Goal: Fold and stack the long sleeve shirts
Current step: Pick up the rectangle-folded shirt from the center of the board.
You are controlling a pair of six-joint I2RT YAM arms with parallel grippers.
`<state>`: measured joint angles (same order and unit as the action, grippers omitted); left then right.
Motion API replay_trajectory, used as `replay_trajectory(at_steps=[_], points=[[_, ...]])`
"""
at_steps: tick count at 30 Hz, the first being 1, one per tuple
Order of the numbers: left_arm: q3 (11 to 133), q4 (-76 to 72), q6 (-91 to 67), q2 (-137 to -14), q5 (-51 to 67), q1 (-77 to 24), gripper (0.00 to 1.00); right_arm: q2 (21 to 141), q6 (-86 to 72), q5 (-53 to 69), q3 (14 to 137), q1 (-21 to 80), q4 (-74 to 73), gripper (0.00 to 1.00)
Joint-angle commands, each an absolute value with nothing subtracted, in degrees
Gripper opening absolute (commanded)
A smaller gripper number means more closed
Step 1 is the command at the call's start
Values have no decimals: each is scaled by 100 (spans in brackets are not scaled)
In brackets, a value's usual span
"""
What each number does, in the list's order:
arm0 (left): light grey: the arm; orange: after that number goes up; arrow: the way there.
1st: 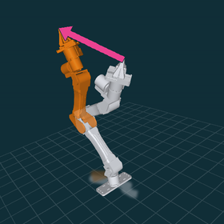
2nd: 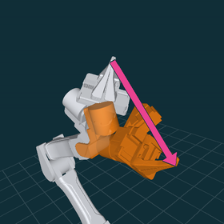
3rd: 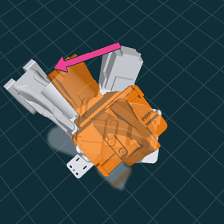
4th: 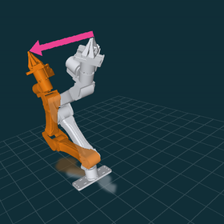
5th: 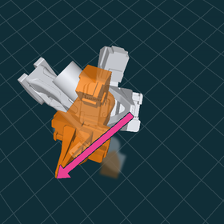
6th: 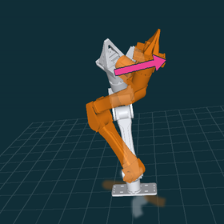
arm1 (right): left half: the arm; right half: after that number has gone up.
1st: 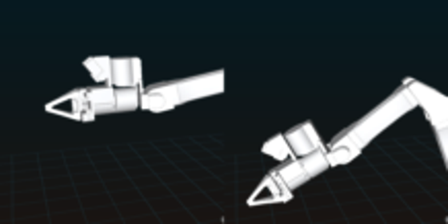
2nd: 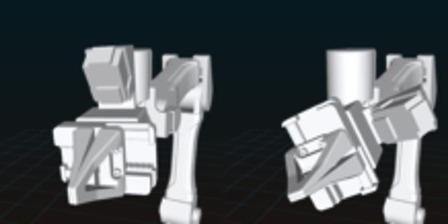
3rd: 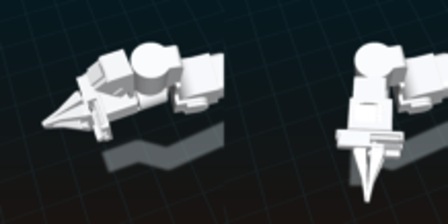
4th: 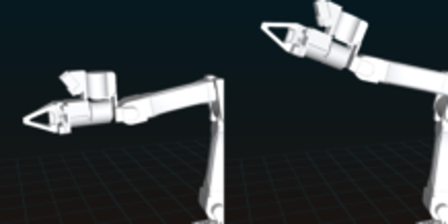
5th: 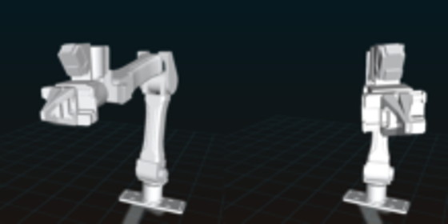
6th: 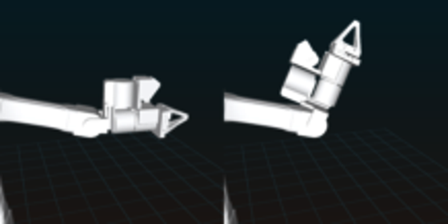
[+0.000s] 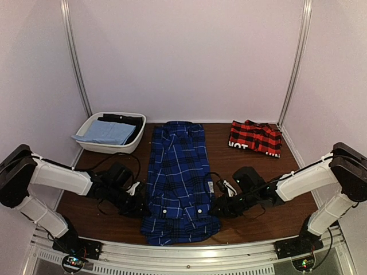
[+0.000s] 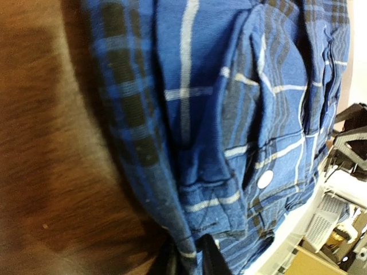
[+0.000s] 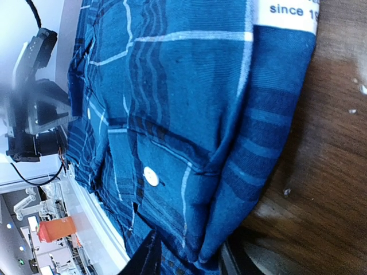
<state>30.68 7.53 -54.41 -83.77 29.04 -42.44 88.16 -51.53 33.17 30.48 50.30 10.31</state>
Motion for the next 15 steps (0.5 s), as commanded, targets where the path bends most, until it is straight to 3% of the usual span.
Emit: replay_trajectory(at_steps=[1,5,12,15], points=[[3174,499,-5495,-8396,3175,-4280,10,8915,-5162,3420,3051,5071,1275,32],[3233,382,-5546,-8344,3313,-4280,0,8930,-5178,3491,3100,5071,1333,22],[3235,264,-5659,-8217,3520,-4276,0,8881,-5232,3581,3162,5071,1371,2],[3217,297,-5709,-8110,3595,-4265,0,8745,-5238,3603,3236,5049,1315,0]])
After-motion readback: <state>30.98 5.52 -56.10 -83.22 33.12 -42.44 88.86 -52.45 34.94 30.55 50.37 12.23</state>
